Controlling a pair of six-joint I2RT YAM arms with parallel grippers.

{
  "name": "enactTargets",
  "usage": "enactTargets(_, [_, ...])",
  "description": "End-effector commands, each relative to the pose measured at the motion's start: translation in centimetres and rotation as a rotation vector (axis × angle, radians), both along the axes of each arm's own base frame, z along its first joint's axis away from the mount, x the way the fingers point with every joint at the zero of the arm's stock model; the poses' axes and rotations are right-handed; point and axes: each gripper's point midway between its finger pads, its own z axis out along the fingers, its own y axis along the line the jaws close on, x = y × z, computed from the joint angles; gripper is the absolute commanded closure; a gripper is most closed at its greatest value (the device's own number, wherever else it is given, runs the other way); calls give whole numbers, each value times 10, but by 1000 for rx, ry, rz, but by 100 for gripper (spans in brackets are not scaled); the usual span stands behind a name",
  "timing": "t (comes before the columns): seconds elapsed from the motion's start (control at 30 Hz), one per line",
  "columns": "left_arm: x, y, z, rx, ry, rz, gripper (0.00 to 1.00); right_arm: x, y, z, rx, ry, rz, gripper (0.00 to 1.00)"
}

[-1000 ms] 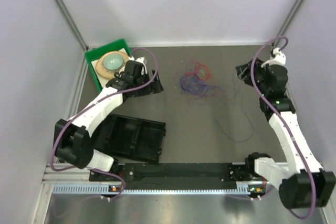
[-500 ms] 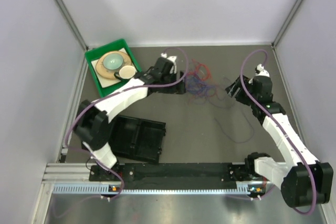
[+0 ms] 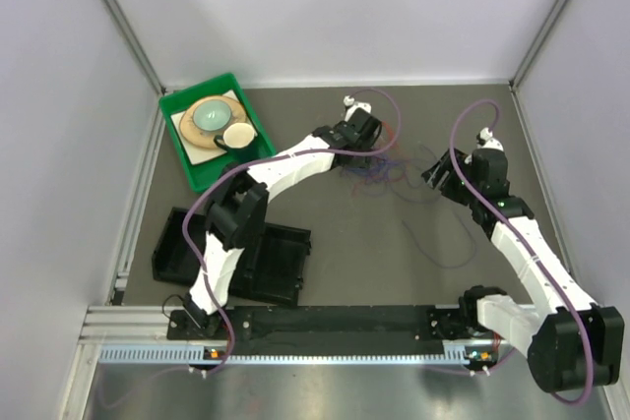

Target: Untangle the cables

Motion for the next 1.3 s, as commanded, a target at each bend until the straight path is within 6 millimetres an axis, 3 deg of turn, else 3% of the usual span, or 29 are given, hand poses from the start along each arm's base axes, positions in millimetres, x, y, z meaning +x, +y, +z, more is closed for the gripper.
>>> enactTargets(0.0, [26, -9, 19, 40, -106, 12, 42, 3, 2, 5, 2, -27, 3, 33])
enactTargets(0.07, [31, -15, 16, 40, -109, 2, 43, 3, 3, 1, 6, -14, 6, 43])
enactTargets(0.4, [52, -27, 0, 76, -117, -16, 42, 2, 3, -4, 3, 3, 12, 44])
enactTargets(0.53, [57, -27, -16, 92, -94, -24, 45, 1, 3, -5, 7, 12, 9, 45])
enactTargets(0.63, [59, -22, -16, 111, -97, -22, 60, 0, 2, -5, 5, 13, 4, 45])
enactTargets(0.7, [62, -18, -5, 115, -116, -18, 86, -1, 2, -4, 5, 10, 3, 45])
enactTargets(0.77, [64, -14, 22, 99, -154, -15, 100, -1, 1, -1, 2, 5, -2, 45])
enactTargets(0.9, [59, -9, 93, 32, -251, -41, 100, -1, 1, 5, 10, -12, -8, 47])
enactTargets(0.93, [55, -7, 126, -13, -301, -47, 100, -1, 1, 8, 13, -24, -10, 48])
enactTargets(1.0, [49, -5, 157, -57, -343, -75, 100, 0, 1, 10, 21, -30, -15, 48])
enactTargets(1.03, [44, 0, 186, -95, -382, -78, 100, 0, 3, 12, 26, -35, -9, 48])
enactTargets(1.07, [41, 1, 198, -112, -398, -87, 100, 1, 3, 13, 29, -38, -8, 48])
enactTargets(1.1, [33, 3, 223, -150, -429, -108, 100, 2, 4, 13, 34, -39, -10, 48])
enactTargets(1.27, [9, 8, 294, -263, -529, -187, 100, 1, 6, 12, 47, -36, -5, 49])
